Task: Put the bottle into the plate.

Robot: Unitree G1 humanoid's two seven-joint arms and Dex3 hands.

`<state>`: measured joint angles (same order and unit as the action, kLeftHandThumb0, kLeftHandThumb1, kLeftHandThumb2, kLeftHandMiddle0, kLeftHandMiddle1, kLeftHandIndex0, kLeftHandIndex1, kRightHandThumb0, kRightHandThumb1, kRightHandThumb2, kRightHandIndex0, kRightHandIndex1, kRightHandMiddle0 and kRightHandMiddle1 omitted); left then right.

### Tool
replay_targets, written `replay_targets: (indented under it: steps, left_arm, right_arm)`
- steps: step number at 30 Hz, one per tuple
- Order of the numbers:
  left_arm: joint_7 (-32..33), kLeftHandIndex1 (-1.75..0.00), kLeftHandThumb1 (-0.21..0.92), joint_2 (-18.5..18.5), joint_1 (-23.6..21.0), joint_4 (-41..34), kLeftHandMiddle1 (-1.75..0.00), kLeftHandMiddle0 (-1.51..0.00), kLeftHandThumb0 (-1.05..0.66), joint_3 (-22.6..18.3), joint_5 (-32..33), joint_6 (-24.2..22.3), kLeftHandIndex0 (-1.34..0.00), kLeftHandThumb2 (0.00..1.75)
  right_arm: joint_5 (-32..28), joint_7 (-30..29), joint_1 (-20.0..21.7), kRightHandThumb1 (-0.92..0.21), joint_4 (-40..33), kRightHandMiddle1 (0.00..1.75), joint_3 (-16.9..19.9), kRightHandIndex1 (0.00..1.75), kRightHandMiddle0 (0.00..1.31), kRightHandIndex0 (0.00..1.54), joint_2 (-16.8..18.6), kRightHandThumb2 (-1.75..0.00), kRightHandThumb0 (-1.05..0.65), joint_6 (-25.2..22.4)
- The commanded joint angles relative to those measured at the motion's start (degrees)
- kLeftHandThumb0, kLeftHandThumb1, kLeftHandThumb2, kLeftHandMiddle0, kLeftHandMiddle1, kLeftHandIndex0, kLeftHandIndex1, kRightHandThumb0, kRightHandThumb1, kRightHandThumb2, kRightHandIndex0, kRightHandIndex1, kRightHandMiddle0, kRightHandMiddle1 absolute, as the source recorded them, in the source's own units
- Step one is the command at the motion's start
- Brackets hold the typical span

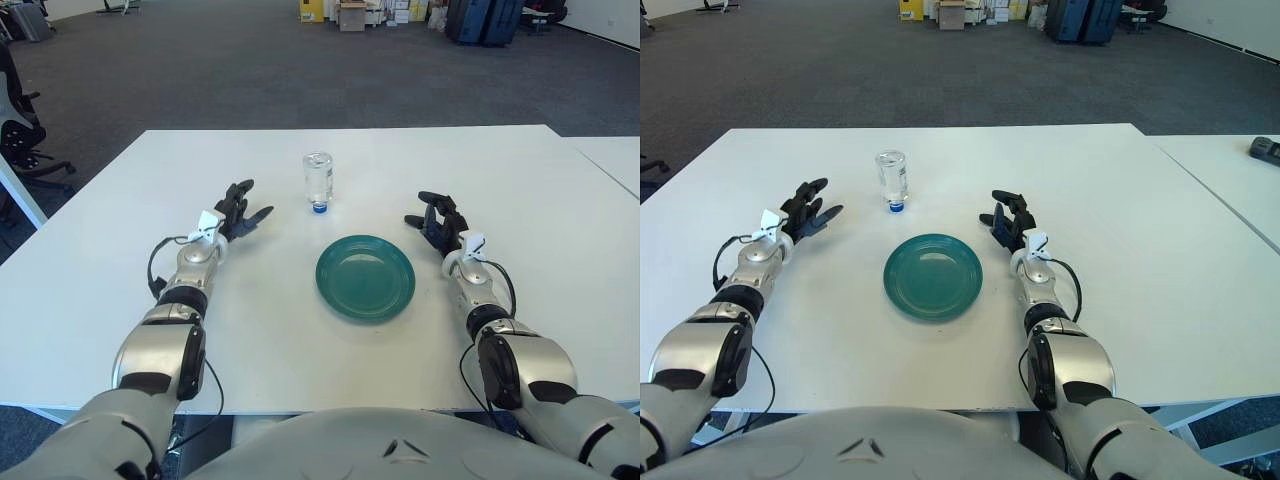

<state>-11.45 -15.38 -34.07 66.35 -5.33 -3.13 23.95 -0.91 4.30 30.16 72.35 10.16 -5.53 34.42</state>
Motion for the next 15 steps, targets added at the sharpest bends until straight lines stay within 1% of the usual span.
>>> replay_targets:
  steps: [1, 5, 9, 15]
  left_arm:
    - [1.6, -0.36, 0.90, -0.9, -4.2, 0.3, 0.00, -0.07, -0.96, 0.8, -1.2, -0.9, 0.00, 0.06]
    - [2.7, -0.37, 0.90, -0.7, -6.0, 1.0, 0.00, -0.07, -0.97, 1.5, -1.9, -1.3, 0.00, 0.06]
    - [3.4, -0.38, 0.90, -0.4, -6.7, 1.3, -0.01, -0.09, -0.97, 1.9, -2.2, -1.1, 0.00, 0.05]
    - [5.2, -0.40, 0.90, 1.7, -8.0, 1.8, -0.02, -0.12, -0.97, 2.9, -2.9, -1.5, 0.00, 0.04]
  right_arm:
    - [0.4, -0.5, -1.0, -0.92, 1.0, 0.96, -0.2, 0.59, 0.11, 0.62, 0.7, -0.87, -0.67, -2.1]
    - [0.2, -0.7, -0.9, -0.92, 1.1, 0.96, -0.3, 0.59, 0.10, 0.62, 0.7, -0.87, -0.67, -2.4]
    - [0.1, -0.9, -0.8, -0.92, 1.1, 0.95, -0.4, 0.59, 0.10, 0.62, 0.7, -0.86, -0.66, -2.5]
    - [-0.1, -1.1, -0.7, -0.92, 1.1, 0.95, -0.2, 0.60, 0.09, 0.62, 0.7, -0.86, -0.65, -2.6]
